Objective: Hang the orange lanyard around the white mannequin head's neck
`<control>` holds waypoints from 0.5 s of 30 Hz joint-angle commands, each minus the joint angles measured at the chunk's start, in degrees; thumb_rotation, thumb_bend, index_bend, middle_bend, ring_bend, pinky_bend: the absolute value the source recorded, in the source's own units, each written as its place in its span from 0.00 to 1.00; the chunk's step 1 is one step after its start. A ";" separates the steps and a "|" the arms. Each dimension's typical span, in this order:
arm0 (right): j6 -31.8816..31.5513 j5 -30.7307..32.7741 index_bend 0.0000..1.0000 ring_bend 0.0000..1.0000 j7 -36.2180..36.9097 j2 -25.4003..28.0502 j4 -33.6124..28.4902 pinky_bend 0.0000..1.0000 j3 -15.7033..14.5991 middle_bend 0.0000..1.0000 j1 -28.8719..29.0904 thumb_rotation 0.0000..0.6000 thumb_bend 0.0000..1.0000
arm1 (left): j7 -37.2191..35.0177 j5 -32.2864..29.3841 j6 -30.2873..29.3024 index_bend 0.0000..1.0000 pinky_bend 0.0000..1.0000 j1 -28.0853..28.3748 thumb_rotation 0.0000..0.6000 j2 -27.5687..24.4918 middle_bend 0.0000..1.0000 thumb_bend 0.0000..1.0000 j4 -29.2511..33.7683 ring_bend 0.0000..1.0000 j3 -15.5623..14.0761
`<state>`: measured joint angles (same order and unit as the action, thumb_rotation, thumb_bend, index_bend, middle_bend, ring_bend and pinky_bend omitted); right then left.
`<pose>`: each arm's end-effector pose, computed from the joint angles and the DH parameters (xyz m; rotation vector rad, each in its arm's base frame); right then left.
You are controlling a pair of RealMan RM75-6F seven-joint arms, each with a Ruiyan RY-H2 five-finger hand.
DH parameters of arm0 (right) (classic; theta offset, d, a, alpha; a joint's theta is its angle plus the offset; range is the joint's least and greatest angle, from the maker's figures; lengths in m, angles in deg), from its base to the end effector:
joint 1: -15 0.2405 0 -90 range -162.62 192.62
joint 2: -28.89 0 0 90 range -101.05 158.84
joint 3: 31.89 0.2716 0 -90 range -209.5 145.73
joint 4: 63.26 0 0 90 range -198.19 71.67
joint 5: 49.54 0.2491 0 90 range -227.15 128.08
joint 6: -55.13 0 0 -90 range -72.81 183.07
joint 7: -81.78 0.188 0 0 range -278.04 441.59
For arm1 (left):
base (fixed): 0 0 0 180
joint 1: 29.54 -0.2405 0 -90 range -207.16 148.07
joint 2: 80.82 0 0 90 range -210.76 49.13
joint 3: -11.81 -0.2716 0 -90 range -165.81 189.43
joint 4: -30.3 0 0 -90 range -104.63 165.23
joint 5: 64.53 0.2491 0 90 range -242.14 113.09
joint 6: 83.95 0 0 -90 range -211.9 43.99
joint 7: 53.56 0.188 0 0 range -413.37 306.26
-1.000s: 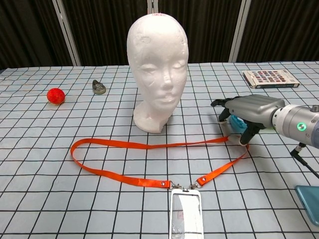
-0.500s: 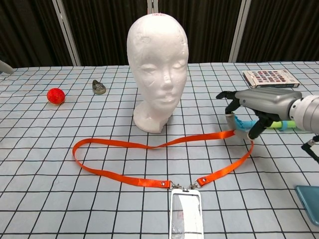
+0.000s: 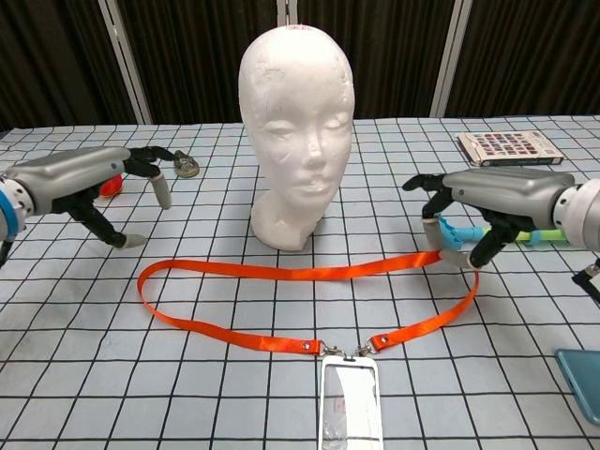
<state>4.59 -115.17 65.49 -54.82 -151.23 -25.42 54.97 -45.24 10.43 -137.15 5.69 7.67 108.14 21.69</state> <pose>-0.1808 -0.3768 -0.0687 1.9565 -1.0282 0.8258 -0.2052 0.3928 -0.0645 -1.8482 -0.9992 -0.9279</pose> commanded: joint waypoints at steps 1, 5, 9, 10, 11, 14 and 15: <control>0.32 -0.15 0.72 0.00 0.65 -0.12 0.49 0.00 -0.09 0.02 0.04 1.00 0.38 | 0.14 -0.54 1.49 0.40 0.00 1.55 1.00 2.49 0.00 0.28 -2.12 0.00 -0.39; 0.62 -0.60 0.72 0.00 1.51 -0.10 0.91 0.00 -0.24 0.02 0.05 1.00 0.38 | 1.10 -1.76 2.75 0.41 0.00 2.76 1.00 5.23 0.00 0.31 -4.34 0.00 -0.62; 0.76 -1.04 0.72 0.00 2.00 -0.01 1.18 0.00 -0.29 0.02 0.13 1.00 0.38 | 1.91 -3.12 3.81 0.42 0.00 3.55 1.00 6.75 0.00 0.36 -5.64 0.00 -0.76; 0.80 -1.13 0.72 0.00 2.13 0.01 1.22 0.00 -0.31 0.02 0.15 1.00 0.38 | 2.04 -3.40 3.97 0.42 0.00 3.69 1.00 7.03 0.00 0.37 -5.85 0.00 -0.78; 0.83 -1.23 0.72 0.00 2.27 0.03 1.28 0.00 -0.32 0.02 0.16 1.00 0.38 | 2.22 -3.77 4.18 0.43 0.00 3.83 1.00 7.37 0.00 0.38 -6.11 0.00 -0.84; 0.79 -1.54 0.72 0.00 2.53 0.08 1.39 0.00 -0.40 0.02 0.14 1.00 0.38 | 2.78 -4.65 4.42 0.44 0.00 4.07 1.00 8.03 0.00 0.40 -6.63 0.00 -0.96; 0.75 -1.66 0.72 0.00 2.62 0.10 1.41 0.00 -0.41 0.02 0.13 1.00 0.38 | 2.89 -4.87 4.49 0.45 0.00 4.12 1.00 8.16 0.00 0.40 -6.69 0.00 -1.00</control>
<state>5.36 -116.80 68.08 -54.73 -149.84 -25.82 55.11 -42.45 5.71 -132.75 9.73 15.71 101.53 20.75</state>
